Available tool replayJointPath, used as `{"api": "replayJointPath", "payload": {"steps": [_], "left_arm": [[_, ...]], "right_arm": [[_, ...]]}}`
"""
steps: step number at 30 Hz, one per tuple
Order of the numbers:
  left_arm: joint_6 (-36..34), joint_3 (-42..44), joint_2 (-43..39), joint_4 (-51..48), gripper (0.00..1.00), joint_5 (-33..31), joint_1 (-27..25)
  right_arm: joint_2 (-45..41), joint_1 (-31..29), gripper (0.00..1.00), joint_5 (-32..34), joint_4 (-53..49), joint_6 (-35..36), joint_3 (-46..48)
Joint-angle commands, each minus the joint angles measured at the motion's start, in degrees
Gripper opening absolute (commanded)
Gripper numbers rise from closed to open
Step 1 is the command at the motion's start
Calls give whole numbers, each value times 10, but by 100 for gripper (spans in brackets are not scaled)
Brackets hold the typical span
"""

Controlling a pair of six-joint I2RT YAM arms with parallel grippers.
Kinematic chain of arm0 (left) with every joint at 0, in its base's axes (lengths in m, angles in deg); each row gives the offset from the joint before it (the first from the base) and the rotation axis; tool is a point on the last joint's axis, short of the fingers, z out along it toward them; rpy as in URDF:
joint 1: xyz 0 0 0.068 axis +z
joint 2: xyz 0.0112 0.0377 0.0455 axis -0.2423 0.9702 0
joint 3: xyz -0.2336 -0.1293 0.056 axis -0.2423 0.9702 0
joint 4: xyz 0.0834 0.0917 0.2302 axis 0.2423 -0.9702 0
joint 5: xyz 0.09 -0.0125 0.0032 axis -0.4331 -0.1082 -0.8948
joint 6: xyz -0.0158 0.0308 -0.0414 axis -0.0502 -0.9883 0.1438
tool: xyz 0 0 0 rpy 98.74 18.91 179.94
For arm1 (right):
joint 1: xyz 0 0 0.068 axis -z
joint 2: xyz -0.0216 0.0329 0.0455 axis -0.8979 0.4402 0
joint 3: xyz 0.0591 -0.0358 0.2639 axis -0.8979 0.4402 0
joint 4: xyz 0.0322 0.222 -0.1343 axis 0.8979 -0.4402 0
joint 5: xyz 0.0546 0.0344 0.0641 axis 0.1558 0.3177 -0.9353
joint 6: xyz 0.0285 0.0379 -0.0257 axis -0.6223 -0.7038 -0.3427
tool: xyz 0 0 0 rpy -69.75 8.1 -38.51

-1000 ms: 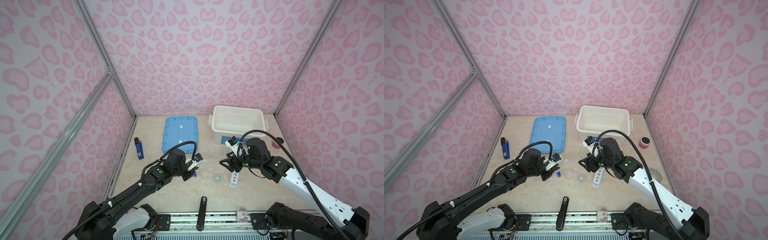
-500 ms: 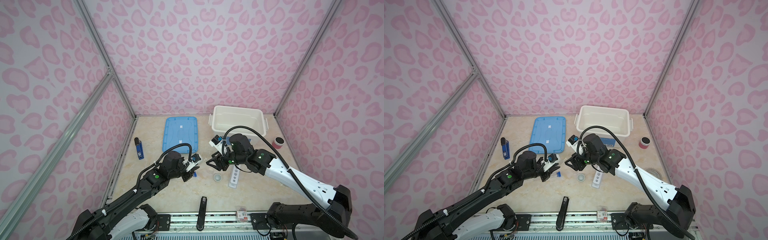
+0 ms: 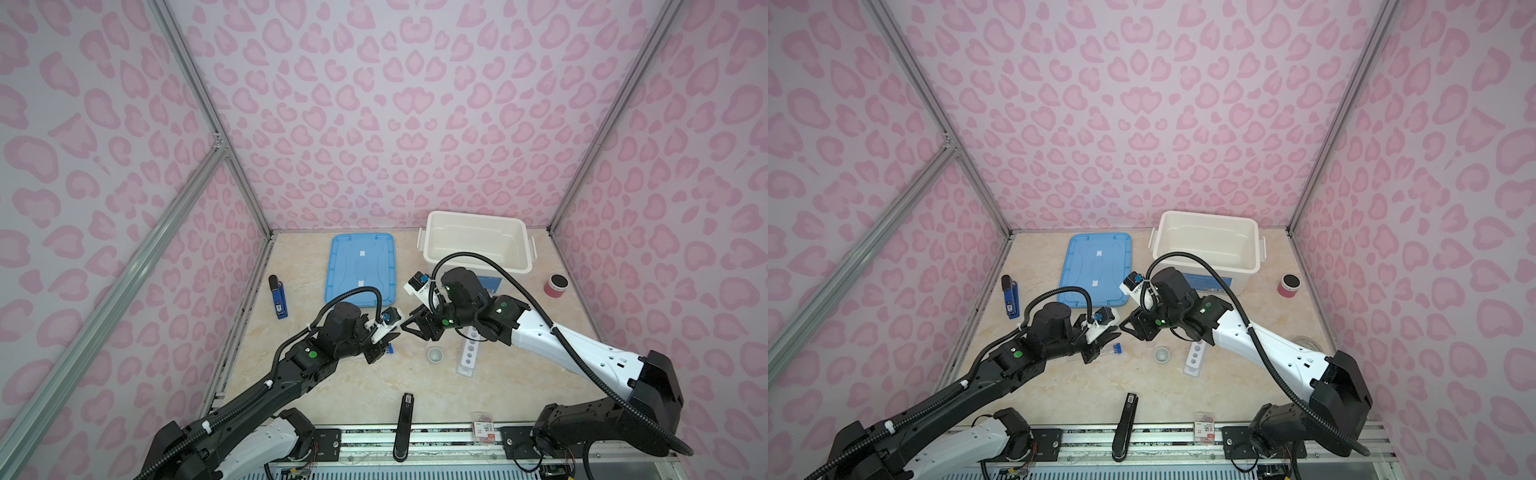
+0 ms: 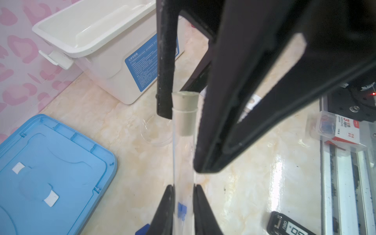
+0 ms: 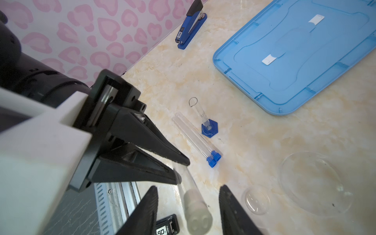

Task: Organize the chemistry lab equipment
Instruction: 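Reach the right gripper to the tube held by the left gripper and grasp it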

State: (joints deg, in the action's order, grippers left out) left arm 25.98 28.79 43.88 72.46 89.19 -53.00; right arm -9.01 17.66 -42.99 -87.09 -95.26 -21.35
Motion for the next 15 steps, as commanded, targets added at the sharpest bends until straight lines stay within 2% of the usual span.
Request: {"api": "replayJointPath", "payload": {"steps": [1, 9, 15], "left_arm": [[2, 2, -4, 17, 11, 7, 0], [1, 2, -2, 20, 10, 7, 0], [0, 3, -4, 21, 9, 3, 0]], "right_arm": [[6, 0, 45, -7, 27, -11, -1], [10, -1, 35, -8, 29, -12, 1], [12, -1, 33, -7, 31, -12, 5]]}}
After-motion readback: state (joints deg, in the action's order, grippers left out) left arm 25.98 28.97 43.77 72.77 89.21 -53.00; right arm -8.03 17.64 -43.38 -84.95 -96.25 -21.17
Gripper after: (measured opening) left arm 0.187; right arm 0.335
